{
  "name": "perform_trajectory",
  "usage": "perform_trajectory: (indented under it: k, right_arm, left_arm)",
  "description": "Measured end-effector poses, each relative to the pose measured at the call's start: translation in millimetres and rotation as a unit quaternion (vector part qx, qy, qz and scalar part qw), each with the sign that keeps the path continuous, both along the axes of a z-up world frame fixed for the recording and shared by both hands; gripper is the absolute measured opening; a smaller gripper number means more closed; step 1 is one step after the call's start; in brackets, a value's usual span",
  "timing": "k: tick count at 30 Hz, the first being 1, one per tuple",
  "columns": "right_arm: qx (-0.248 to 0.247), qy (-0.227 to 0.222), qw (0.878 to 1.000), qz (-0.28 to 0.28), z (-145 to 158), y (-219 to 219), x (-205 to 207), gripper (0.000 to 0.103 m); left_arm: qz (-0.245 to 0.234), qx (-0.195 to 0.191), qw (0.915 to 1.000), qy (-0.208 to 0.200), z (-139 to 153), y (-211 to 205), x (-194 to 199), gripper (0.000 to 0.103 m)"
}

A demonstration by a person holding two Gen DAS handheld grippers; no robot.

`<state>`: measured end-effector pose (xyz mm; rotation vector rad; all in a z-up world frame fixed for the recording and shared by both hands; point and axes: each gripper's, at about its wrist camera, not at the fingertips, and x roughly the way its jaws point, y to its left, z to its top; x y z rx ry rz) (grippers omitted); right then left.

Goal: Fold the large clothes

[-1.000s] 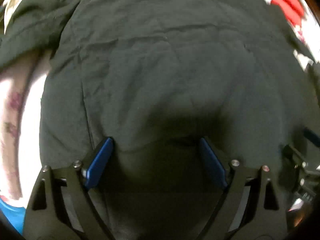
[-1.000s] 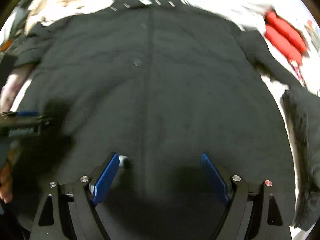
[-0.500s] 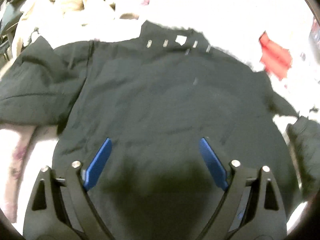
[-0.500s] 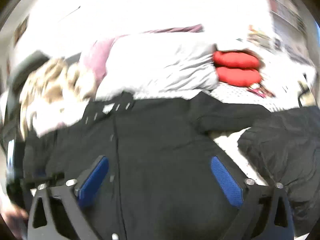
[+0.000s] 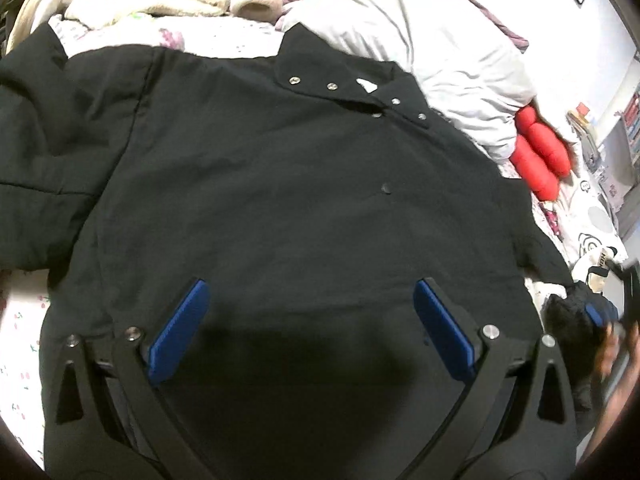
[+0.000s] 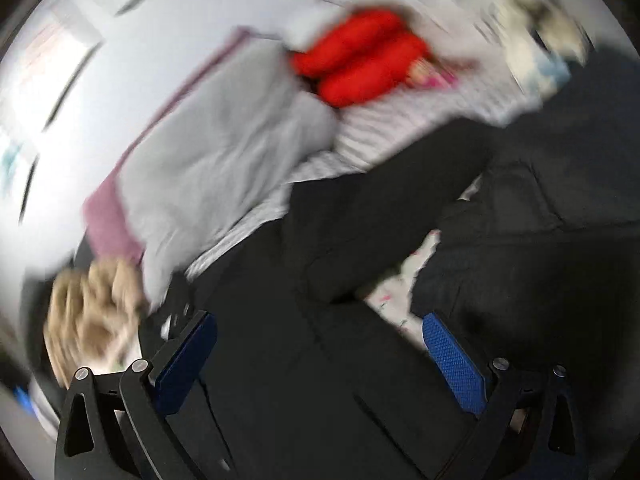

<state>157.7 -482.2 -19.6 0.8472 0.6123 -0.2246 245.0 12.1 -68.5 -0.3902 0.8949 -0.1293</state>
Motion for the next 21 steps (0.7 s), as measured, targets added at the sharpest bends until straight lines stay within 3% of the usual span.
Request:
perform_trajectory:
  k: [2, 4, 6, 7, 9, 13, 14, 15, 17, 18, 20, 21]
  right_arm:
    - [0.007, 0.014, 0.999, -0.037, -2, -25, 26, 0.103]
    - [0.018, 0.031, 0.999, -0.040, -7, -40, 51, 0.103]
    - [0.025, 0.093, 0.994, -0.054, -22, -54, 80, 0.103]
    - [0.022, 0.141, 0.987, -0.073, -34, -63, 90, 0.103]
    - [0.016, 0.193, 0.975, -0.106, -50, -73, 100, 0.102]
    - [-0.020, 0.163, 0.976, -0.145, -55, -80, 107, 0.101]
    - [-0.027, 0.148, 0.978, -0.142, -56, -80, 111, 0.096]
    - [-0.034, 0.145, 0.979, -0.139, -56, -79, 114, 0.079]
    - [-0.064, 0.168, 0.972, -0.152, -59, -81, 117, 0.026]
    - [-0.049, 0.160, 0.973, -0.161, -61, -83, 111, 0.008]
    - [-0.010, 0.114, 0.976, -0.184, -58, -90, 95, 0.007]
    - [-0.019, 0.106, 0.976, -0.188, -50, -88, 93, 0.007]
  left_arm:
    - [0.008, -0.010, 0.9999, -0.002, 0, 7, 1, 0.102]
    - [0.018, -0.015, 0.9997, 0.000, -1, 15, 4, 0.102]
    - [0.026, -0.015, 0.9995, 0.005, -3, 20, 6, 0.102]
    - [0.029, -0.016, 0.9994, 0.012, -6, 22, 7, 0.102]
    - [0.032, -0.023, 0.9990, 0.021, -10, 25, 9, 0.102]
    - [0.036, -0.044, 0.9974, 0.044, -18, 31, 13, 0.102]
    - [0.036, -0.049, 0.9969, 0.050, -20, 32, 14, 0.102]
    - [0.036, -0.052, 0.9966, 0.052, -21, 33, 15, 0.102]
    - [0.038, -0.056, 0.9961, 0.057, -23, 35, 16, 0.102]
    - [0.038, -0.057, 0.9959, 0.059, -23, 35, 17, 0.102]
    - [0.038, -0.055, 0.9958, 0.062, -24, 37, 18, 0.102]
    - [0.039, -0.054, 0.9957, 0.063, -24, 38, 17, 0.102]
